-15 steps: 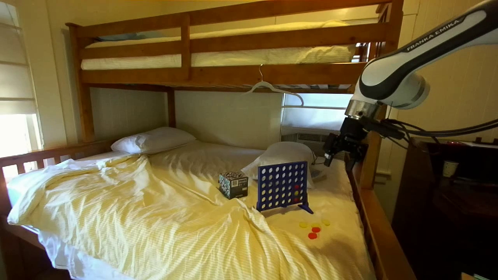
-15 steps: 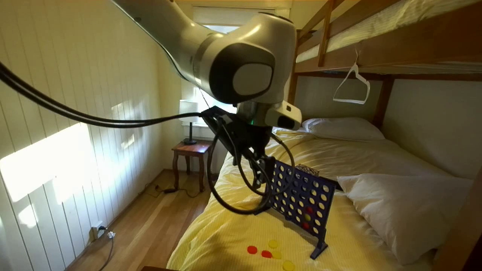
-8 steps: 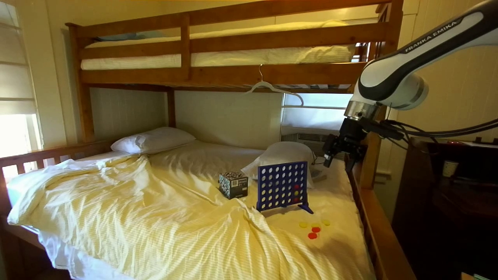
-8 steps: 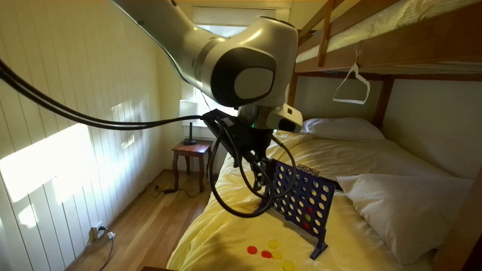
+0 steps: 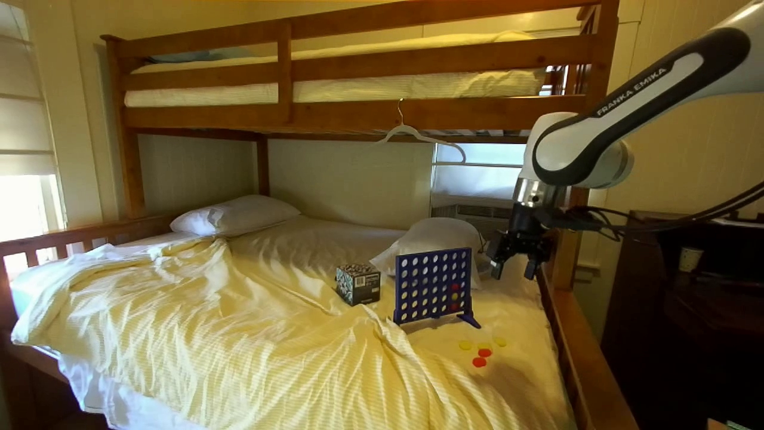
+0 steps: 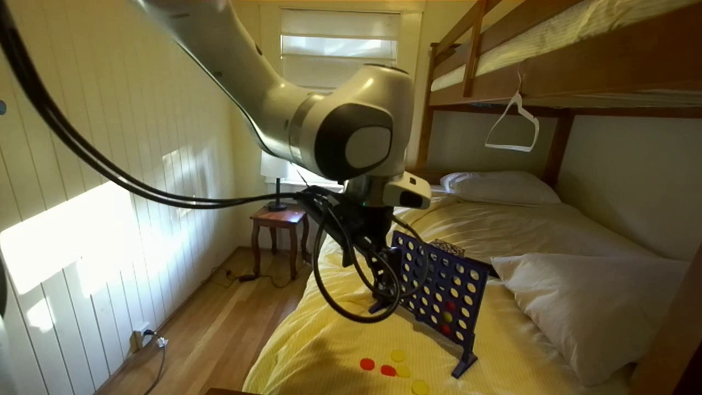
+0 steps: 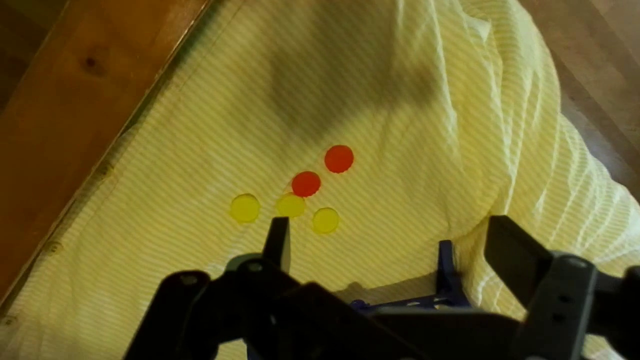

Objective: Put the yellow chip into the connect four game

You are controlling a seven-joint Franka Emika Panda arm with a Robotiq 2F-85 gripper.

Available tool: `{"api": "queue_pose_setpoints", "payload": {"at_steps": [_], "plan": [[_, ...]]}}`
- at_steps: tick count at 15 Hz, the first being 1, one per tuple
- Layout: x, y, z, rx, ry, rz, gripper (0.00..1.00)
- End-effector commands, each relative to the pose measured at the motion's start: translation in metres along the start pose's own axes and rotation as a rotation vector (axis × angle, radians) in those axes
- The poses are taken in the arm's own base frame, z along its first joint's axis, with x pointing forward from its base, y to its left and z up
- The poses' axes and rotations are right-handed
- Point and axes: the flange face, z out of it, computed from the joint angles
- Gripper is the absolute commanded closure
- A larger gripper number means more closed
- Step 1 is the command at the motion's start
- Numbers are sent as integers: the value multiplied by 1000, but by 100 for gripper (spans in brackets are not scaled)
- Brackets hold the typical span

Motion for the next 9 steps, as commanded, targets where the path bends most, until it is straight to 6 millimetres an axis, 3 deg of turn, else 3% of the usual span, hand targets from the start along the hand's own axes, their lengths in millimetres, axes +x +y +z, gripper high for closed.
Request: {"api": "queue_pose_setpoints", "payload": {"at_steps": [1,6,9], "plan": [[11,-13,34,-102,41,-115,0],[24,-16,81,-145,-14,-274,0],[35,-17,99,-142,-28,-302,0]]}}
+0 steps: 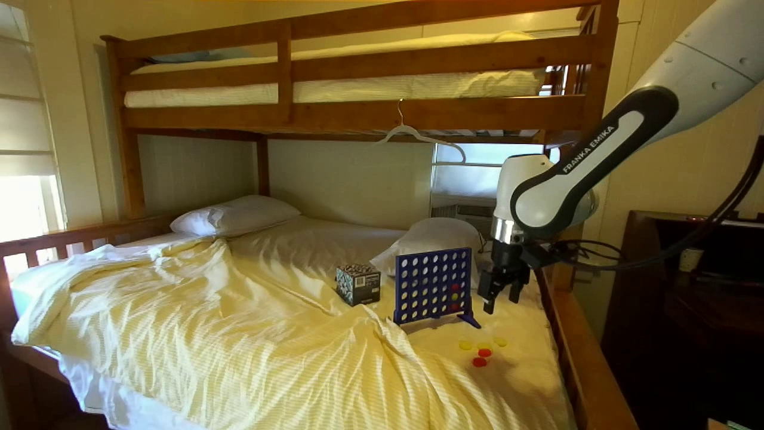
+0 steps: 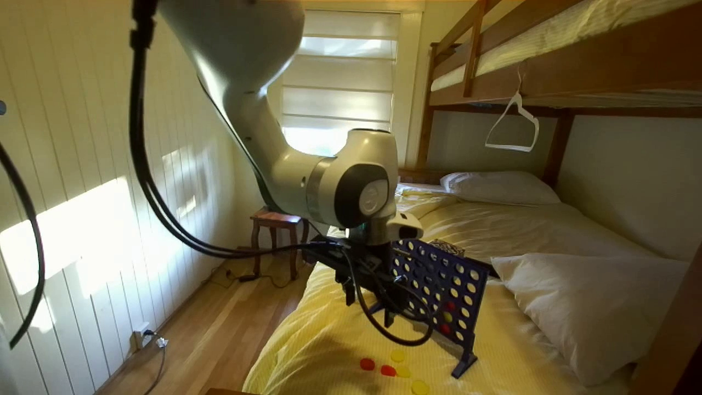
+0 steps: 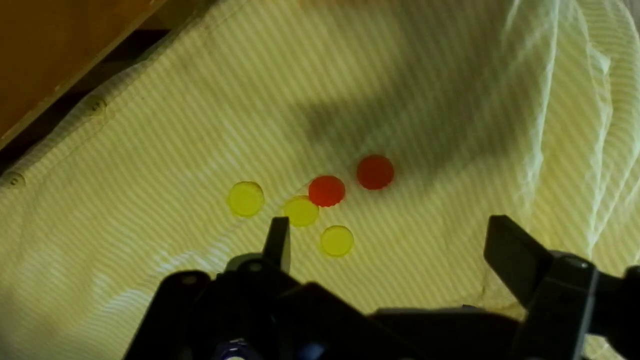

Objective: Put the yellow chip into the connect four game

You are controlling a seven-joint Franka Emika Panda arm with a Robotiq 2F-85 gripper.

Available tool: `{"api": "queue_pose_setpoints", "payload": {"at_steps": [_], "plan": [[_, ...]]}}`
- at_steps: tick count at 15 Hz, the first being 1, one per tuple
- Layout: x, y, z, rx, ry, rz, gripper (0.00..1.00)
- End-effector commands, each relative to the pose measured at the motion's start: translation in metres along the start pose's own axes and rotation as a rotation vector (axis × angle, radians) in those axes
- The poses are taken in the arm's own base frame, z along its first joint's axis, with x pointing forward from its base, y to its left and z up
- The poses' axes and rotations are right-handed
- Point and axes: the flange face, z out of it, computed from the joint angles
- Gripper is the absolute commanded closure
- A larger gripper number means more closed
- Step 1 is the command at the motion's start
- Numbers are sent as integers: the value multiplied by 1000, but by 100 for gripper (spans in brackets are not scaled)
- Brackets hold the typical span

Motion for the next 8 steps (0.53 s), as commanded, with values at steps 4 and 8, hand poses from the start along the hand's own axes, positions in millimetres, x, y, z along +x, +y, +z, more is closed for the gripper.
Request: {"api": "queue_pose_setpoints", "payload": {"at_steps": [4,8], "plan": [[35,2,37,-13,-23,-45,0],[49,6,62,-7,-53,-24,0]]}}
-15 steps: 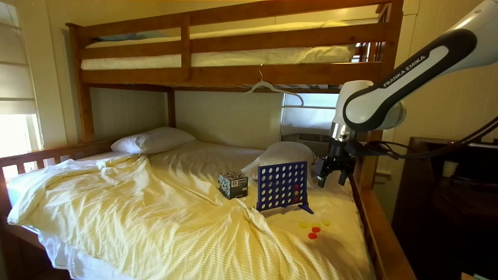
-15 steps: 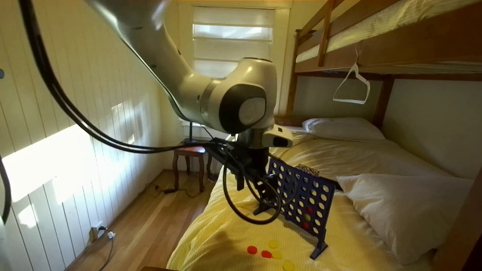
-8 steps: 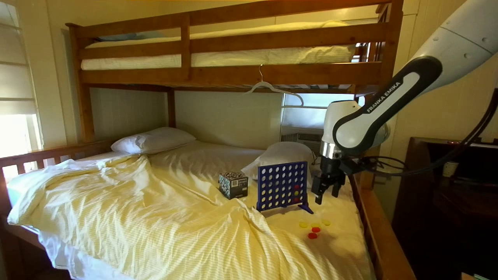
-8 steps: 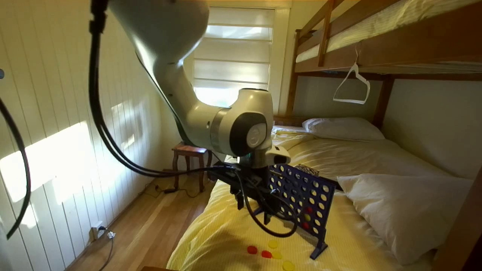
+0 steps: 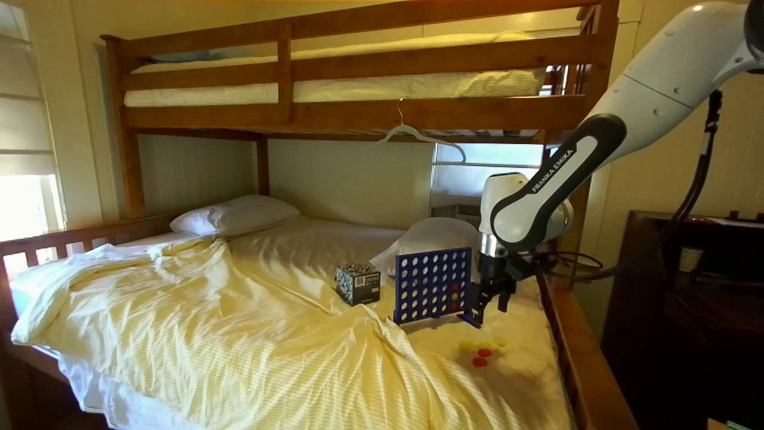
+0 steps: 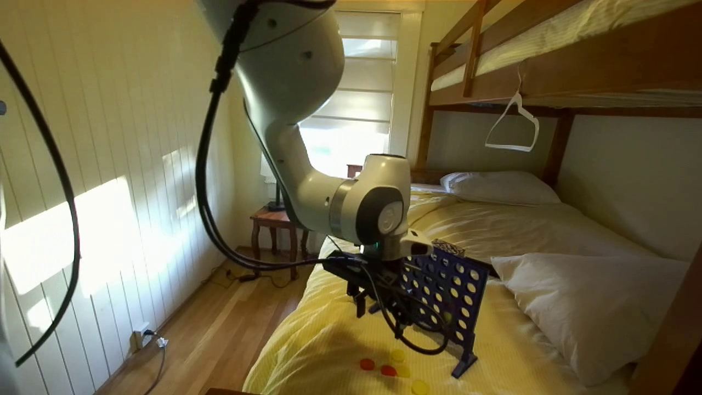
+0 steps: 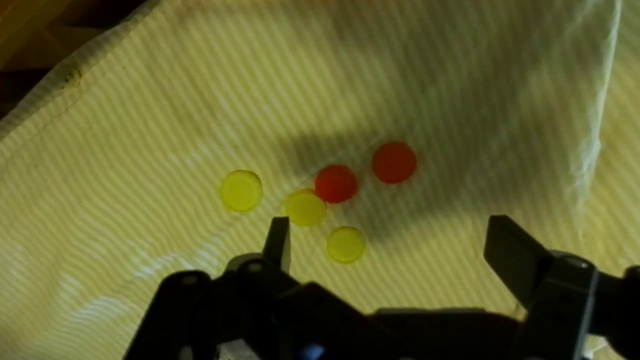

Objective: Put the yellow chip into the connect four game

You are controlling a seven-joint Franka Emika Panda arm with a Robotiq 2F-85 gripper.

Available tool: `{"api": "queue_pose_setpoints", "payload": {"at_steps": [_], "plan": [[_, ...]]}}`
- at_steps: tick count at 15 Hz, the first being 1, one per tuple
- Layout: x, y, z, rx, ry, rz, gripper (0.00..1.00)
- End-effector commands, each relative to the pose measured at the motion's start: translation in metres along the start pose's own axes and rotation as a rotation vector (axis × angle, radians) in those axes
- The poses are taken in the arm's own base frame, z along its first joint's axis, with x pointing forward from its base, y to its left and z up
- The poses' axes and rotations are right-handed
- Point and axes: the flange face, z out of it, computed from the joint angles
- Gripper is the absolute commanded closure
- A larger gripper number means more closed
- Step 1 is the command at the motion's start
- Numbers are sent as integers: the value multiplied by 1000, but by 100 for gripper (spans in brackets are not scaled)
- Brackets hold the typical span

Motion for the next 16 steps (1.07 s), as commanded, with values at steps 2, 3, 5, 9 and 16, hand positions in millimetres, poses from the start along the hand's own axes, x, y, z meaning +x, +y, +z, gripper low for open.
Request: {"api": "queue_pose_setpoints", "payload": {"at_steps": [2,3,5,9,16], "plan": [[21,6,32,-7,-24,17,0],[21,9,41,-2,-35,27,0],[23,16,54,0,-44,49,0],[32,24,77,18,-27,88,0],[56,20,97,47,46,152,0]]}}
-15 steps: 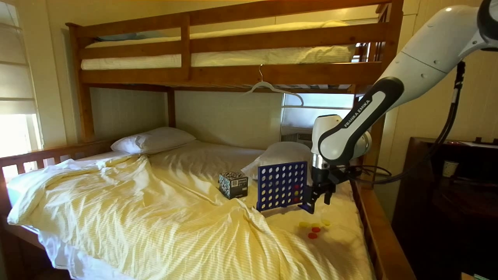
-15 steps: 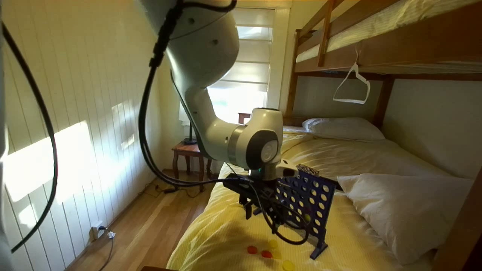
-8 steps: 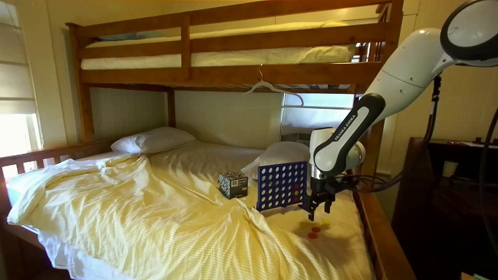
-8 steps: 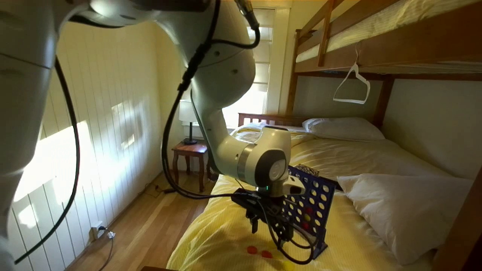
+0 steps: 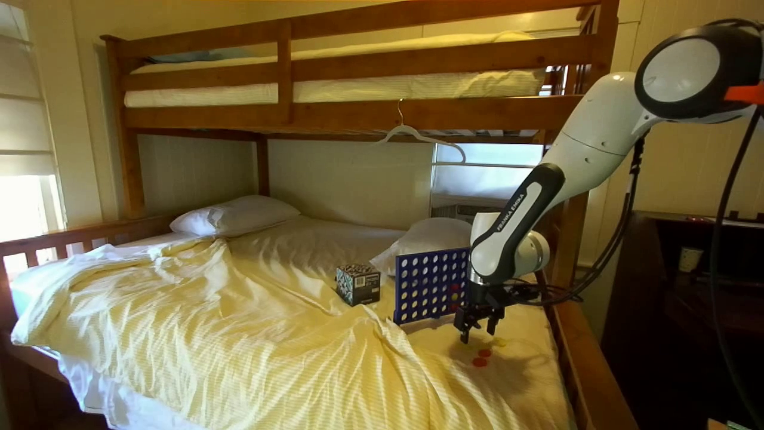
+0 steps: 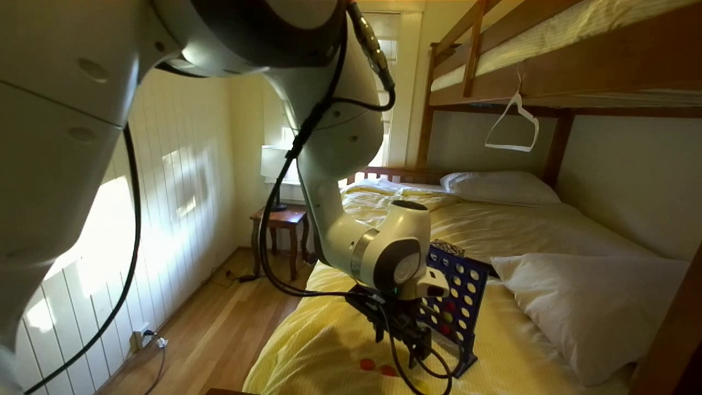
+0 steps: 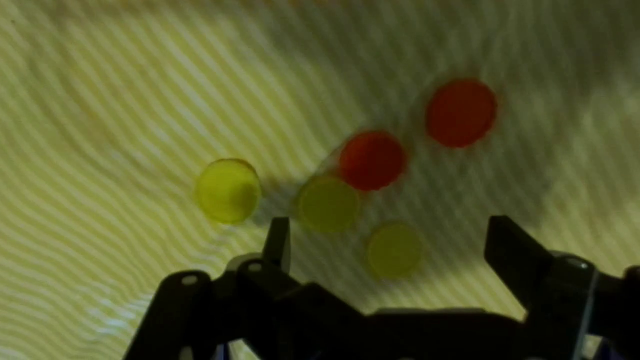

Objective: Put the yellow chip into the connect four game

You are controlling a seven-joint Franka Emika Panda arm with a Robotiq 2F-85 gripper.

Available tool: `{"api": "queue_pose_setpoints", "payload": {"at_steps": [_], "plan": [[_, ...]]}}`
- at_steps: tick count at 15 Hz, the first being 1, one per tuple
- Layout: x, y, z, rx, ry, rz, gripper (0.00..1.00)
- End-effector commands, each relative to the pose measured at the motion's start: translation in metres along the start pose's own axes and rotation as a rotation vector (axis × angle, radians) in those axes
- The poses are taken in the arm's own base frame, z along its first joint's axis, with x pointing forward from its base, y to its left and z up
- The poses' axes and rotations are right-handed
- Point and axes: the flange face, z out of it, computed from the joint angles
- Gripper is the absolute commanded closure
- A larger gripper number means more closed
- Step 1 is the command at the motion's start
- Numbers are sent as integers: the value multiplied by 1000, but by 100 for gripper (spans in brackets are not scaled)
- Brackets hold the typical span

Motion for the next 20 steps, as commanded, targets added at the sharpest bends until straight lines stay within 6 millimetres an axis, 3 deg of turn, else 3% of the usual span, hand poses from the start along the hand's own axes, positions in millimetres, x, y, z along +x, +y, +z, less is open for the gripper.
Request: {"api": "queue_pose_setpoints", "payload": {"at_steps": [1,6,8,10,12,13,15,16,18,19,20], "plan": [[18,-4,9,19,45,18,0],[29,-11,17,24,57,9,3],[31,-13,20,23,56,5,12],[34,-15,22,24,54,-1,37],[35,-17,25,22,50,-5,47],[35,-17,26,20,47,-7,47],[36,-17,29,17,43,-10,21],[35,-18,31,15,38,-13,20],[35,-18,34,11,33,-18,8],[35,-19,35,10,29,-21,6],[35,-19,36,9,27,-23,15]]}}
